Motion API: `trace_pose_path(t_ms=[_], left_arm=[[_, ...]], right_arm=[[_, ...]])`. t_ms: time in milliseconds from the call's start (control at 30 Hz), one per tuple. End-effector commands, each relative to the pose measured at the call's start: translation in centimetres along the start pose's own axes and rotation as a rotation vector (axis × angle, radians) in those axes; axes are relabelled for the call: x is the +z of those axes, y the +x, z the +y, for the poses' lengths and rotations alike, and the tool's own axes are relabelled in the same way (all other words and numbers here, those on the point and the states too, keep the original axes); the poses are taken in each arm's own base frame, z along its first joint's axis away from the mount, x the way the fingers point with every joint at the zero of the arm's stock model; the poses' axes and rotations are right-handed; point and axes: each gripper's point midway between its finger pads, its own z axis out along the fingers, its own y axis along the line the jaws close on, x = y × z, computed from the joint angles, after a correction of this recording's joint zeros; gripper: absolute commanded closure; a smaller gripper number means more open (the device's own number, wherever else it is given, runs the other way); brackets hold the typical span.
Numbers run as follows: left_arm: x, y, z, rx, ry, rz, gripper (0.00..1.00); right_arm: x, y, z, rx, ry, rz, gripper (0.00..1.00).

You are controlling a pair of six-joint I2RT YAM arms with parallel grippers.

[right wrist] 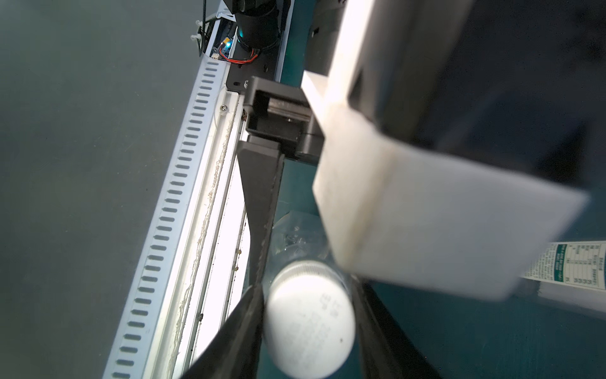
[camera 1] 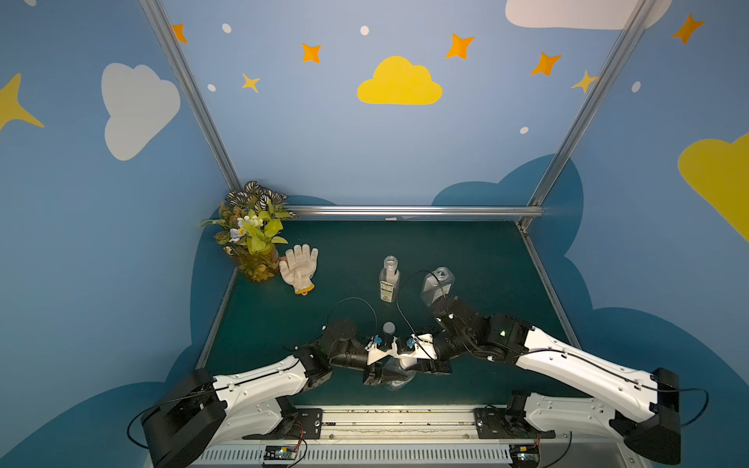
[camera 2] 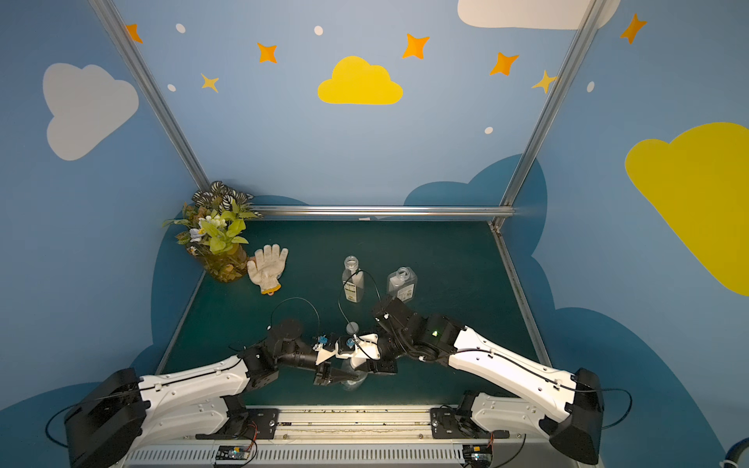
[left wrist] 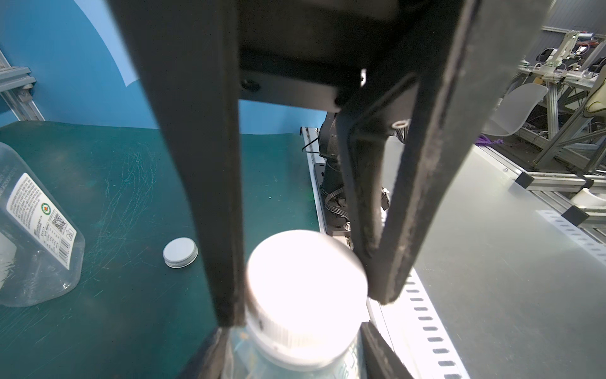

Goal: Screw on the bottle caps
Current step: Screw the bottle cap onto the plastic bottle.

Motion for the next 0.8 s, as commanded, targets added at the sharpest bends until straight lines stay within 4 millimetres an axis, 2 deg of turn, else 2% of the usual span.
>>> trace_pose_path(t_ms=[0, 200, 467, 767], left_arm=[[-0.1, -1.0, 0.1, 0.032, -0.004, -0.02, 0.97], [-0.2, -1.0, 0.4, 0.04, -0.03, -0.022, 0.97], [-0.7, -1.1, 1.5, 0.06, -0.116, -0.039, 0.97], [-1.2, -1.4, 2.2, 0.078, -0.176, -0.051, 0.97]], right_arm=[[0.0, 0.7, 0.6, 0.024, -0.023, 0.014, 0.58], [0.1, 0.7, 0.5, 0.058, -0.016, 0.008, 0.71], [0.4, 0.1, -1.0, 0.214, 0.058, -0.024, 0.99], [0.9, -0.1, -2.5, 0.356, 0.156, -0.01, 1.0]])
